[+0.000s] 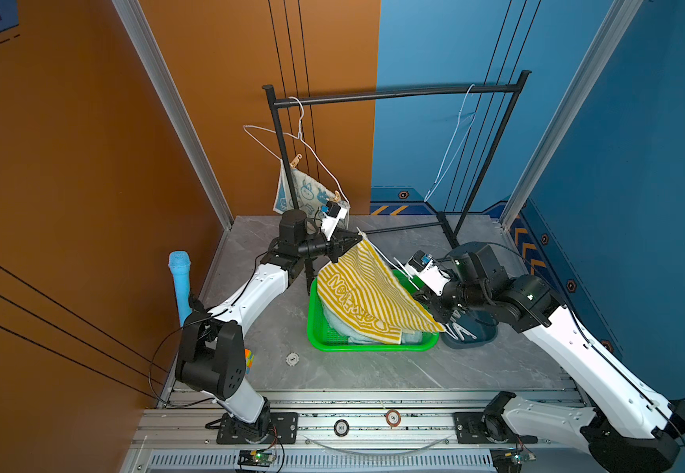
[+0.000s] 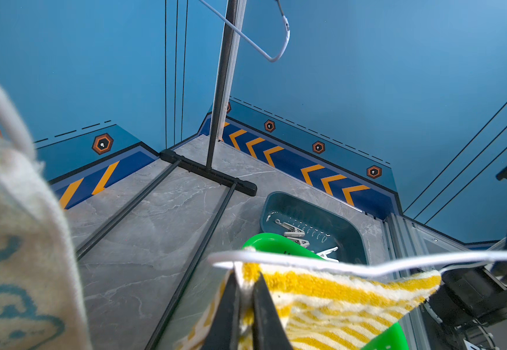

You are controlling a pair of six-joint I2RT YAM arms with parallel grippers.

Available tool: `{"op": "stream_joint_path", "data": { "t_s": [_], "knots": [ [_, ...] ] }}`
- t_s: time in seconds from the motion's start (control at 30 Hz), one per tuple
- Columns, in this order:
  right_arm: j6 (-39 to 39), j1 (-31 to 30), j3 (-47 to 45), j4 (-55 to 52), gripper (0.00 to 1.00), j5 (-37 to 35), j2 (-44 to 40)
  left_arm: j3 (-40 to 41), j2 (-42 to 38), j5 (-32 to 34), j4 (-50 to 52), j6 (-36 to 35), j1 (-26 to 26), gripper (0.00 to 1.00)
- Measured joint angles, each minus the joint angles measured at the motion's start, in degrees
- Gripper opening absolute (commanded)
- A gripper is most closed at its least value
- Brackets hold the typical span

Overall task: Remove the clothespins securing towels to the hanger
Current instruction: Remove the towel from the hanger.

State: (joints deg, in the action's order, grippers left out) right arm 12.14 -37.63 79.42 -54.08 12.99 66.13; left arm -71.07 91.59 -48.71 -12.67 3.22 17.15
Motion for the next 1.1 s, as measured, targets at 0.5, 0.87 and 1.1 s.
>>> {"op": "stream_joint_path", "data": {
  "t_s": [0.5,0.87,1.1],
  "knots": [
    [-0.17,1.01,0.00,-0.33,0.00,-1.22,-0.68,4.74,-9.46,3.37,0.79,-0.24,-0.72,0.00],
    [-0.20,0.98,-1.53,1.38,0.00,3.30,-1.77,7.74,-11.85,4.57,0.81,-0.44,0.33,0.12],
    [-0.17,0.28,-1.88,1.75,0.00,6.45,-1.97,7.65,-9.51,4.52,-0.02,-0.63,1.75,0.20]
  ]
}}
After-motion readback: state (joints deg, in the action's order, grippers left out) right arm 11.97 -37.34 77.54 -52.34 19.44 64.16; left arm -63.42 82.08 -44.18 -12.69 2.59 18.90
